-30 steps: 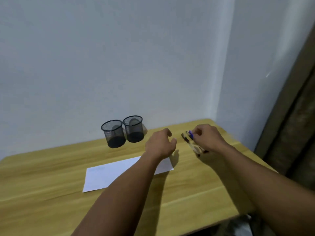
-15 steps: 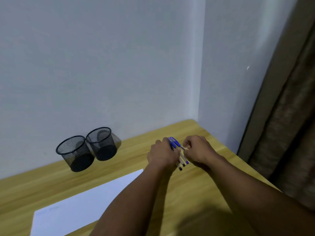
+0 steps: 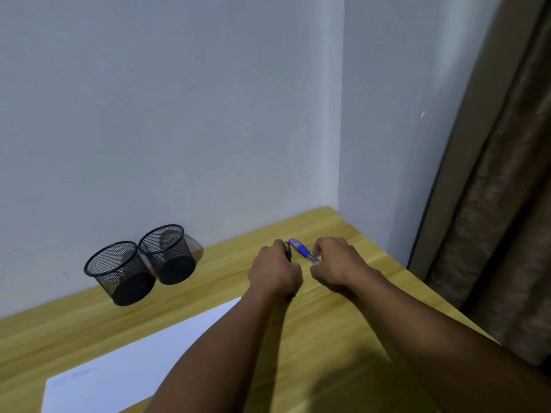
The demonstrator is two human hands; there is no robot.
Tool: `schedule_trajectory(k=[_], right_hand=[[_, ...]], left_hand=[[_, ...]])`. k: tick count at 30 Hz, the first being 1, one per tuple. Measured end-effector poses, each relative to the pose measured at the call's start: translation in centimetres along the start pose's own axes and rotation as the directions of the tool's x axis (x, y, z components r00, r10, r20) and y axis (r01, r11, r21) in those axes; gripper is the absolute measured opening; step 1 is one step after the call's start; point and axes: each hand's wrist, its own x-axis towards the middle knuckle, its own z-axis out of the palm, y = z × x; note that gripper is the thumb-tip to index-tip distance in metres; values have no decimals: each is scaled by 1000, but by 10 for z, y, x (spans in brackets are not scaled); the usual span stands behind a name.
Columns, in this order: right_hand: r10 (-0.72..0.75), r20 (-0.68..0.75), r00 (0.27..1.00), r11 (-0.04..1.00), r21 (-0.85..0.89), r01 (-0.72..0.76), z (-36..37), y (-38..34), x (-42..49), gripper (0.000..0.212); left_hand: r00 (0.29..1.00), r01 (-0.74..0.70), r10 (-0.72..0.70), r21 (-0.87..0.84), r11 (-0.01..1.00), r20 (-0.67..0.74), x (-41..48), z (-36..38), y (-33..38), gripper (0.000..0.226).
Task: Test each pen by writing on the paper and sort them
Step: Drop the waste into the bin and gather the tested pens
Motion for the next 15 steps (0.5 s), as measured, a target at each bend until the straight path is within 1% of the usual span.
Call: schedule_trajectory(k=[4, 7, 10, 11, 13, 15], right_hand=[[34, 26, 999, 996, -78, -32, 0, -5, -1, 23], [39, 38, 998, 991, -127, -34, 1, -10, 1, 22], [48, 36, 998, 988, -151, -42, 3, -12, 1, 30], [54, 31, 998, 988, -150, -49, 4, -12, 1, 32], [66, 23, 998, 988, -139, -62, 4, -12, -1, 37], [77, 25, 997, 994, -81, -75, 3, -10, -3, 37]], left_hand=[[1000, 21, -21, 63, 998, -4, 1, -1, 3, 29], [999, 32, -33, 79, 996, 12, 1, -3, 4, 18], [1000, 10, -11, 100, 995, 12, 0, -3, 3, 11], [1000, 2, -3, 105, 994, 9, 0, -2, 3, 11], [1000, -10, 10, 102, 995, 2, 1, 0, 1, 22], [1000, -24, 25, 65, 998, -17, 1, -1, -2, 26]])
